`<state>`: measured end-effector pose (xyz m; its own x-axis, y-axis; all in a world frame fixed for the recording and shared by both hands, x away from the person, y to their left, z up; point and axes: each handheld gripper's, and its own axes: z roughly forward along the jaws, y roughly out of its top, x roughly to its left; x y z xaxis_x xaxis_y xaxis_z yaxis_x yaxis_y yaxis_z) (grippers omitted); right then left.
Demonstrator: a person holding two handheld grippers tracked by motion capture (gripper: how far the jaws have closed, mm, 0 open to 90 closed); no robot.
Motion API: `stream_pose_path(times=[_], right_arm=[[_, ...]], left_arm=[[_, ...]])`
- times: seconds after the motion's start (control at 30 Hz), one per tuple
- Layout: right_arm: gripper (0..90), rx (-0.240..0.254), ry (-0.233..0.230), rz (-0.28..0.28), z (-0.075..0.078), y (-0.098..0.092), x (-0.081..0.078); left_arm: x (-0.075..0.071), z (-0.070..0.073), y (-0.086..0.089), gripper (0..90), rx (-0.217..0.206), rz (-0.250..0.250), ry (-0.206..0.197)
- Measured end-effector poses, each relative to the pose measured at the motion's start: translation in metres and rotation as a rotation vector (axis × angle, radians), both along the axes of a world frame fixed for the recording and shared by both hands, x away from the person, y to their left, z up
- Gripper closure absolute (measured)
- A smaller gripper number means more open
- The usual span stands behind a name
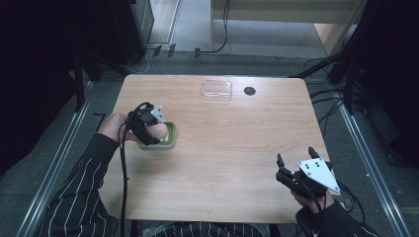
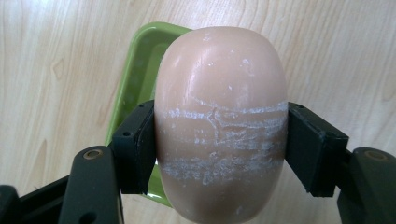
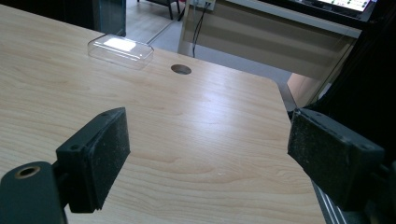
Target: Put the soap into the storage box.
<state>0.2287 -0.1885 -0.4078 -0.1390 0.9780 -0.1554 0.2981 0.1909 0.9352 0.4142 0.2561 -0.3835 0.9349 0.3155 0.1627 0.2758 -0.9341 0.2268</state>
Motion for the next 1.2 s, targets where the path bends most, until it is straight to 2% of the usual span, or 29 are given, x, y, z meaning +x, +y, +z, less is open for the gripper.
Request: stream_pose_path(times=[0.47,0.73,1.03,1.2], right_arm=[[13.6,-0.002,-0.001,0.001,0.000,0.000,0.000],[13.6,-0.005,-0.001,0.003,0.000,0.000,0.000],[13.6,-0.007,0.001,0.006,0.000,0.000,0.000],[13.6,-0.008,0.001,0.007,0.000,0.000,0.000]], left_arm=[[0.018,-0.015,0.003,33.6,-0.013,-0.026,0.010],[0.026,-0.023,0.006,33.6,0.002,-0.036,0.012],[0.032,-0.034,0.008,33.6,-0.021,-0.018,0.019],[0.035,-0.037,0.008,33.5,-0.011,-0.011,0.018]])
